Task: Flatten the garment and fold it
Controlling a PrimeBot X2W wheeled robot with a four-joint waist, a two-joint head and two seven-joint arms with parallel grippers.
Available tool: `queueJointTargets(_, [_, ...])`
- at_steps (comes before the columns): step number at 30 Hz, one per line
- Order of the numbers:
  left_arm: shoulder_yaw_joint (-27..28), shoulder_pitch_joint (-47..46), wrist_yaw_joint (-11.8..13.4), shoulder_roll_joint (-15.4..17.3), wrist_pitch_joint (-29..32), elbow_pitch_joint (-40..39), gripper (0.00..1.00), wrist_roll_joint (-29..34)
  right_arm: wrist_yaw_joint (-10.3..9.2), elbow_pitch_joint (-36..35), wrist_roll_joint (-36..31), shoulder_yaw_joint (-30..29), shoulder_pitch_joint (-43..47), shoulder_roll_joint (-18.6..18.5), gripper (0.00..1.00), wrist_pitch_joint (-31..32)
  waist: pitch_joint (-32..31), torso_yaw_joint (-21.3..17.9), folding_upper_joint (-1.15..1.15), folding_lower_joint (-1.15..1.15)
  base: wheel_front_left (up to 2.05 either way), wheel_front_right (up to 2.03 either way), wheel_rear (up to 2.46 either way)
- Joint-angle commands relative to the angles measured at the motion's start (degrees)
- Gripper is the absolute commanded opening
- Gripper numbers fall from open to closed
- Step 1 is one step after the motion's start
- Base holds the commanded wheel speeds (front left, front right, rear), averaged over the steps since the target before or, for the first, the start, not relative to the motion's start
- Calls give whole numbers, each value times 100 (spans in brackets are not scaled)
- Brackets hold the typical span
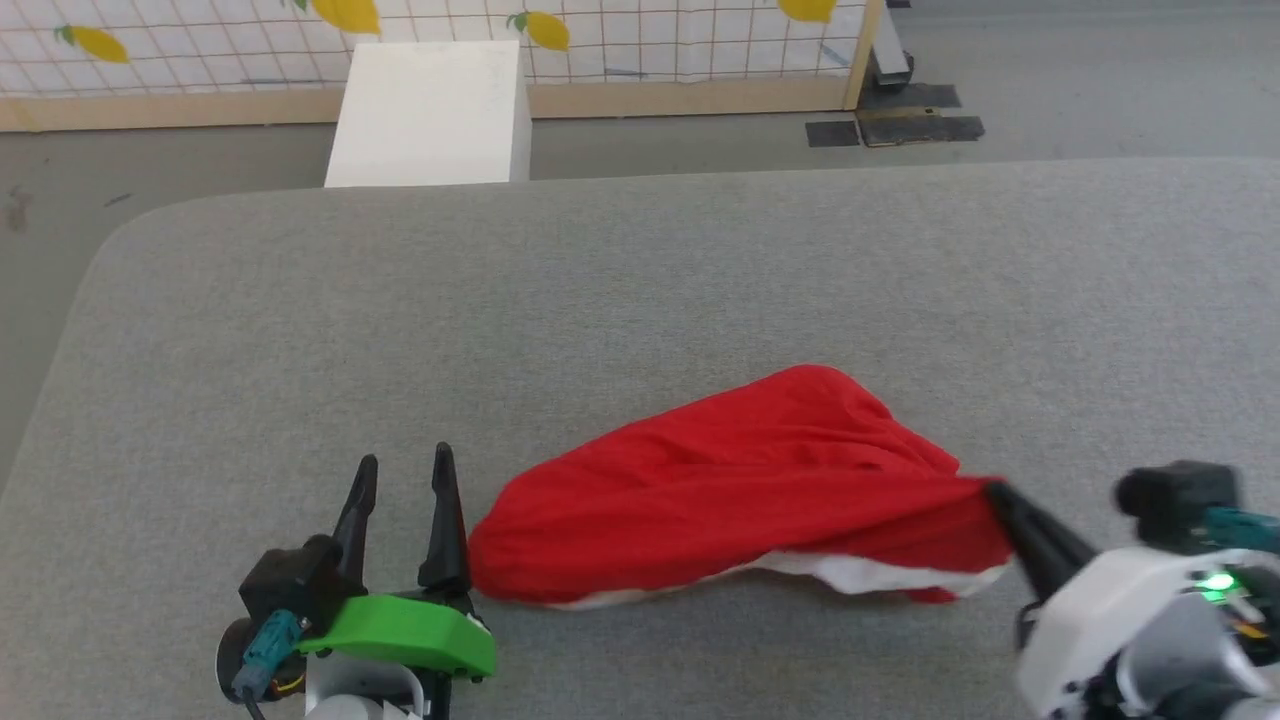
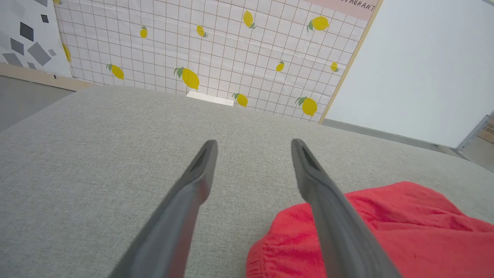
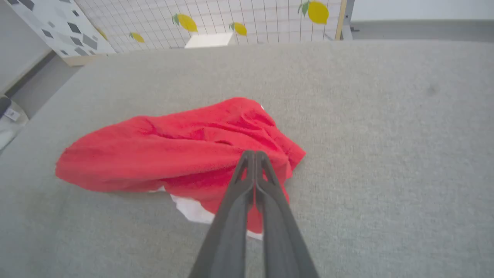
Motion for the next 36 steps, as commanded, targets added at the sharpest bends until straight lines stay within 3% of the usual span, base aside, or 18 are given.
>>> queueJointTargets(1, [19,60,-21,-18,-21,-5,100,75,-9,-255,-67,-120,21,-52,0,106,4,-19,0,0,0,0,0])
queueJointTargets(4, [16,26,-26,-19,-21,-22,100,62,-9,-555,-140,-405,-200,-187,0,309,55,-20,0,0,0,0,0])
queueJointTargets(6, [-13,-26,-26,-20,-21,-38,100,58,-9,-359,-105,-570,-538,-313,0,416,125,1,0,0,0,0,0])
queueJointTargets(12, [-201,-290,-24,-21,-21,-51,100,82,-9,1496,97,-646,-2030,-843,0,302,467,225,0,0,0,0,0])
queueJointTargets(19, [-369,-551,54,-21,-21,-105,100,91,-9,3681,408,11,-3369,-1094,0,-224,861,552,0,0,0,0,0])
queueJointTargets(20, [-387,-568,63,-21,-21,-113,100,92,-9,3973,454,87,-3484,-1085,43,-305,888,579,0,0,0,0,0])
queueJointTargets(21, [-403,-574,68,-21,-21,-114,100,93,-9,4191,491,167,-3545,-1085,100,-331,899,599,0,0,0,0,0])
queueJointTargets(24, [-423,-570,100,-21,-22,-127,100,99,-9,4698,649,345,-3685,-1077,100,-576,898,606,0,0,0,0,0])
queueJointTargets(29, [-365,-497,99,-21,-22,-92,100,127,-9,4938,832,425,-3518,-1210,100,-1212,695,485,0,0,0,0,0])
queueJointTargets(36, [-207,-237,-22,-21,-22,-38,100,163,-9,4063,617,145,-2568,-1249,100,-2470,183,167,0,0,0,0,0])
